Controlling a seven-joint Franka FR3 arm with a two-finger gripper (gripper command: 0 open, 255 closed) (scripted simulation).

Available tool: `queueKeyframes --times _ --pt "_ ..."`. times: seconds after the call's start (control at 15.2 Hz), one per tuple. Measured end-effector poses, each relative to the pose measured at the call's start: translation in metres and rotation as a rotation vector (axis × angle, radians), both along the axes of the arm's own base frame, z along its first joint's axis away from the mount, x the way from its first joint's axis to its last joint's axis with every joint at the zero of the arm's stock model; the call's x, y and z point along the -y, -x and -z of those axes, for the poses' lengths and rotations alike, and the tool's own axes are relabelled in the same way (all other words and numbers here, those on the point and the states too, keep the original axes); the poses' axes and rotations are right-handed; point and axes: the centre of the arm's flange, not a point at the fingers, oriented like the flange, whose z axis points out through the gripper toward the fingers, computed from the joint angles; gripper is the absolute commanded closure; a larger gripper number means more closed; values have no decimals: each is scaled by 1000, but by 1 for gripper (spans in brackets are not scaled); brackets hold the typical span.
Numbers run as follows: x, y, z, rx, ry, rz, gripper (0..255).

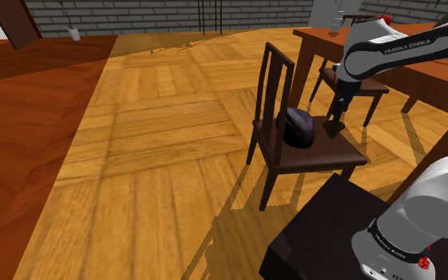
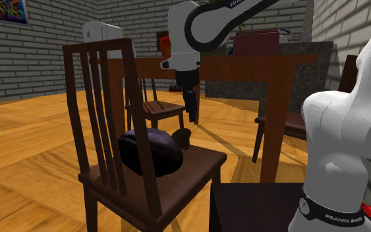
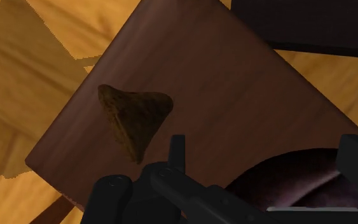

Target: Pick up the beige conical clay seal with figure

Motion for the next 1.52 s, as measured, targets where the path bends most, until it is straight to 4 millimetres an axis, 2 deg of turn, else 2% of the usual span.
queueKeyframes --times 0.66,1.19,1.25,1.52 --pt "101 -31 54 49 26 -21 0" --pt "106 -33 93 52 28 -23 0" --pt "107 -33 95 52 28 -23 255" --pt "107 -34 97 55 29 -24 255"
